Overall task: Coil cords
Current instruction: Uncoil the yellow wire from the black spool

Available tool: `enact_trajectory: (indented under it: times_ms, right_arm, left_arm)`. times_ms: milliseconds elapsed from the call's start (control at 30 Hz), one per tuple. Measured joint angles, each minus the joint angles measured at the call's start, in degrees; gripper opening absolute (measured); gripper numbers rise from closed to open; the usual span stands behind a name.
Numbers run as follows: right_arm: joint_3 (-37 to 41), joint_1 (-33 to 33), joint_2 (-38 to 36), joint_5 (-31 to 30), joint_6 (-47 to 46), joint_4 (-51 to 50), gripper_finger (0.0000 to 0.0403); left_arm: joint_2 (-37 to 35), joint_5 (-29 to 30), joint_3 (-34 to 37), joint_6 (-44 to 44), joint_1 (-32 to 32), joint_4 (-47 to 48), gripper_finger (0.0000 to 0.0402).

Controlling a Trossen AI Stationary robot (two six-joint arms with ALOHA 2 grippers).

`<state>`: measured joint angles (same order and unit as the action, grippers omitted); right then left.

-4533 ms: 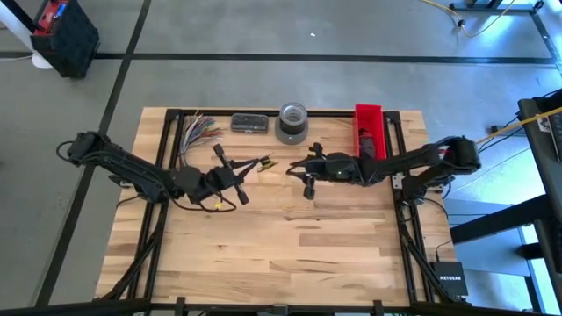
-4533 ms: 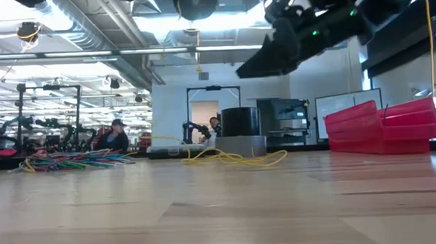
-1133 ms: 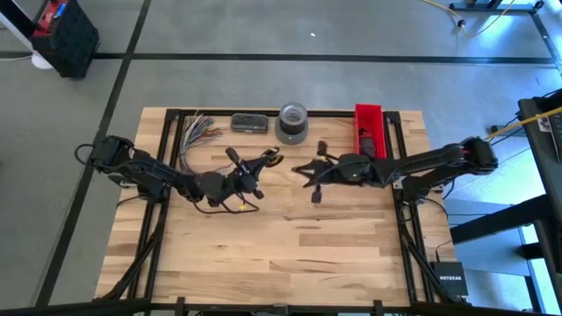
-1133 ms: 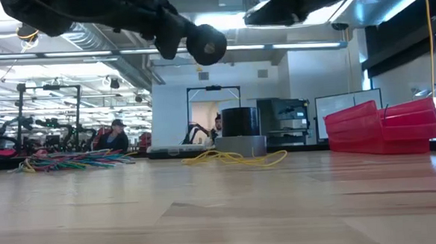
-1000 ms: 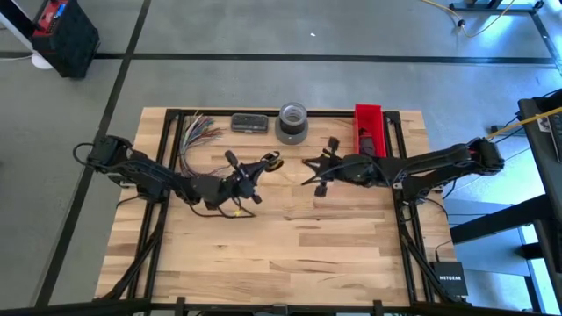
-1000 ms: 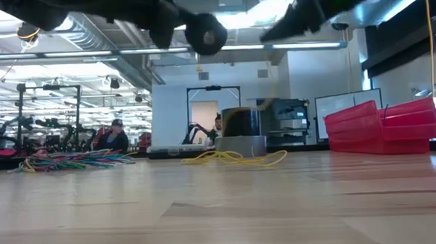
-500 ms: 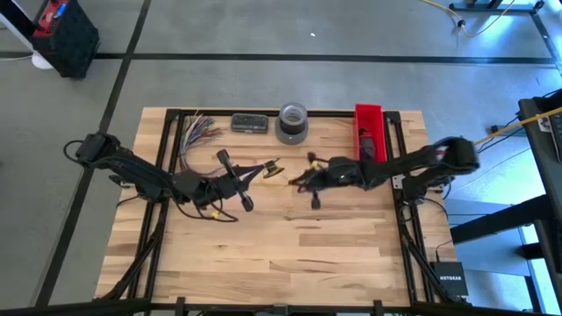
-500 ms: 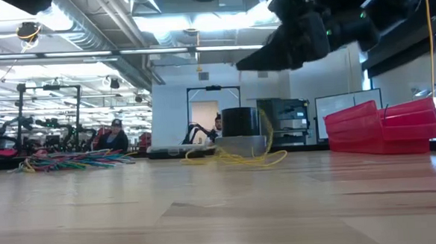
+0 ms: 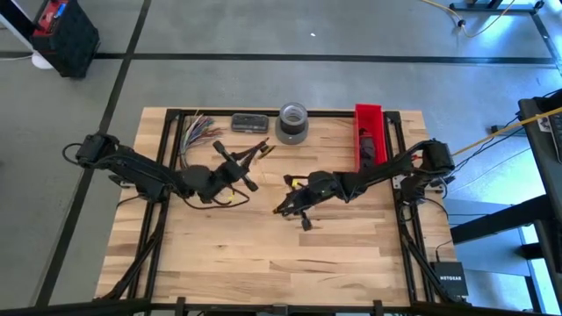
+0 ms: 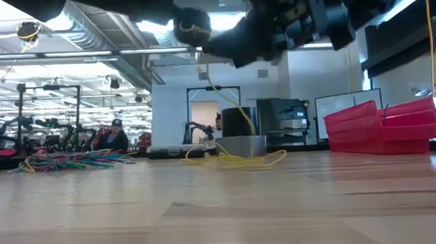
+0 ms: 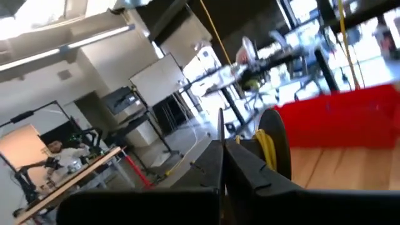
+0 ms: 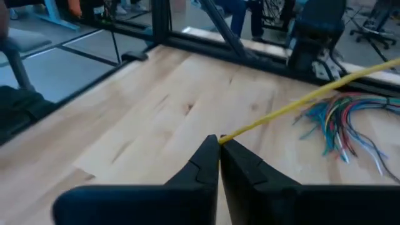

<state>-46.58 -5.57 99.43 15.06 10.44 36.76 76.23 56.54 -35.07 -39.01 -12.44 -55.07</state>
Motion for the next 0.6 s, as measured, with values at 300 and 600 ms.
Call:
enact_trajectory:
  times_ms: [300,600]
  right_arm:
    - [-0.8,-0.8,-11.2,-5.8,3.1,-10.7,0.0116]
    - [-0.8,-0.8,-24.0,-17.9,5.2,-34.3,0.0151]
  left_arm:
    - [0.0,0.9,0.0,-3.4,2.0,17.3,0.0000]
    - [-0.4,15.3,0.0,-14.7,-2.3,23.0,0.0000]
